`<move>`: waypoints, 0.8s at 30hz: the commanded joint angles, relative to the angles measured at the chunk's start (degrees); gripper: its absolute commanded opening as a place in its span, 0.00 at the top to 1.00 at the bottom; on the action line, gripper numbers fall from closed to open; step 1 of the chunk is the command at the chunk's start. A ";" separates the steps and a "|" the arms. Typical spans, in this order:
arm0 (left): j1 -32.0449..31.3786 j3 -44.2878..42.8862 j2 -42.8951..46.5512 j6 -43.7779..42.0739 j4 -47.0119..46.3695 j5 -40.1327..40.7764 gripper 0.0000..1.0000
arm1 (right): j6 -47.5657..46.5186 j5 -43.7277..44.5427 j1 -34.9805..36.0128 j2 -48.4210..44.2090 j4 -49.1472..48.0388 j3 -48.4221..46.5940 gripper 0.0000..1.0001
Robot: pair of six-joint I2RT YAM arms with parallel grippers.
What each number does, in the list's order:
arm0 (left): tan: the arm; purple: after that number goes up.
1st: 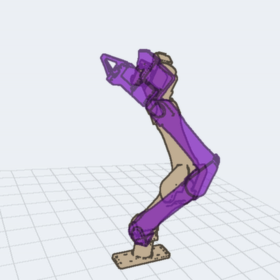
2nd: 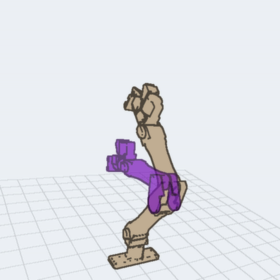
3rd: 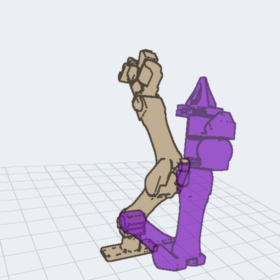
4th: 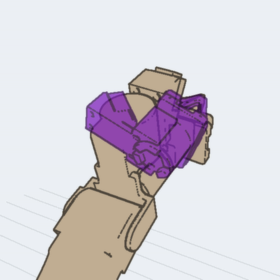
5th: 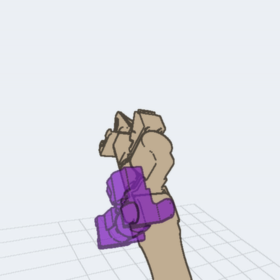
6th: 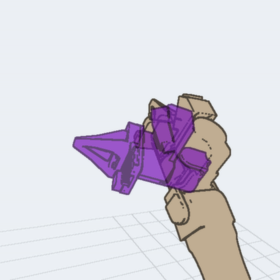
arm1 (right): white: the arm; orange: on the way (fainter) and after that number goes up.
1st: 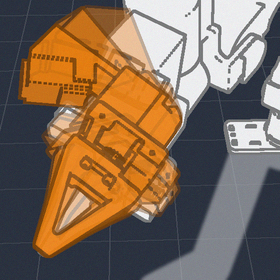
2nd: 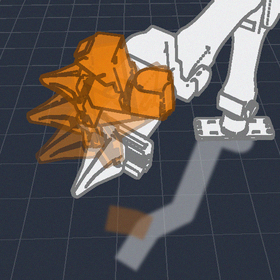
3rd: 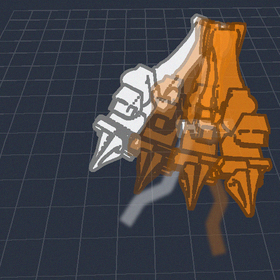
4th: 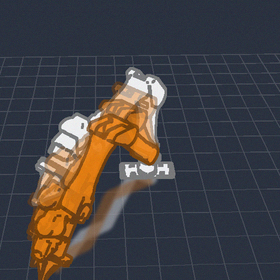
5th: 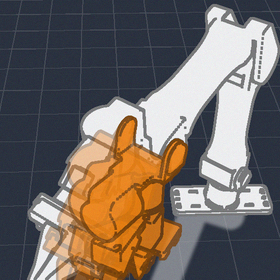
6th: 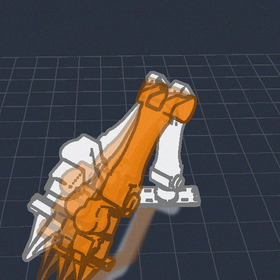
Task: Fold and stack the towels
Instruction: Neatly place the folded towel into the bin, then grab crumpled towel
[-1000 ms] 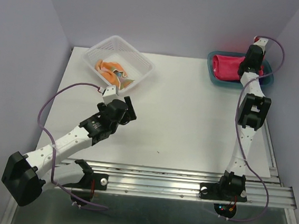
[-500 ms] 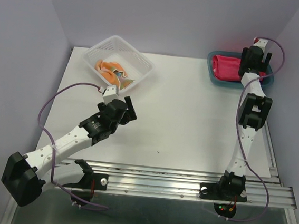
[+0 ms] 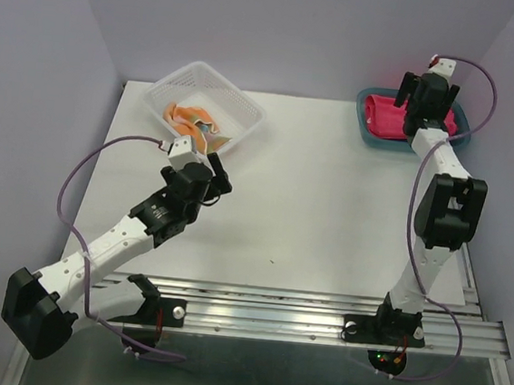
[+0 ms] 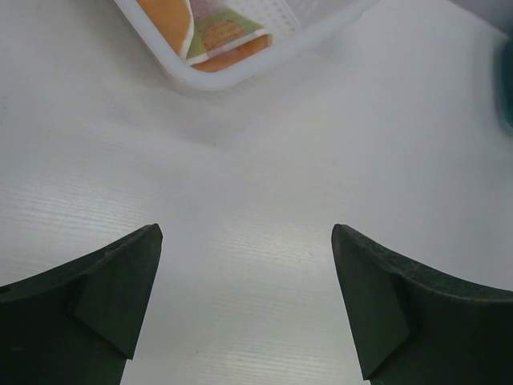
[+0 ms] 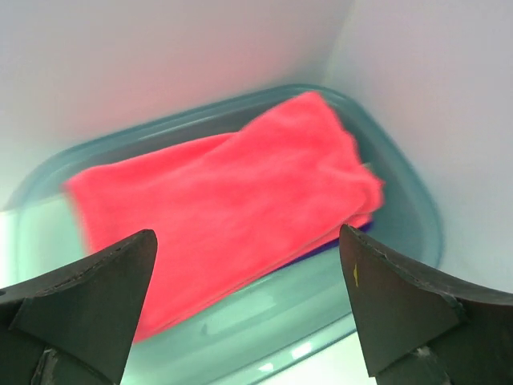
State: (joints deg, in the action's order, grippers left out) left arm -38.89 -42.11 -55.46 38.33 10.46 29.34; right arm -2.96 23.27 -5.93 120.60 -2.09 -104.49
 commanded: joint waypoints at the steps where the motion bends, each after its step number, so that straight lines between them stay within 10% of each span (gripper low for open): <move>1: 3.11 -6.04 -1.92 -2.55 -5.45 2.83 0.01 | 5.50 -1.47 5.31 -11.24 -8.27 11.71 0.00; 15: 27.10 -36.78 -32.04 -8.87 0.17 -7.36 0.01 | 31.16 3.01 13.40 -52.55 9.11 49.87 0.00; 24: 28.08 -68.25 -56.22 -11.87 16.30 -4.31 0.01 | 35.65 0.65 13.49 -67.15 8.86 61.41 0.00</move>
State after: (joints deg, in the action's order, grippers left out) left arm -10.46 -97.54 -105.89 28.75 16.27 22.28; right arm 28.75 25.36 7.53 56.42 8.14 -45.19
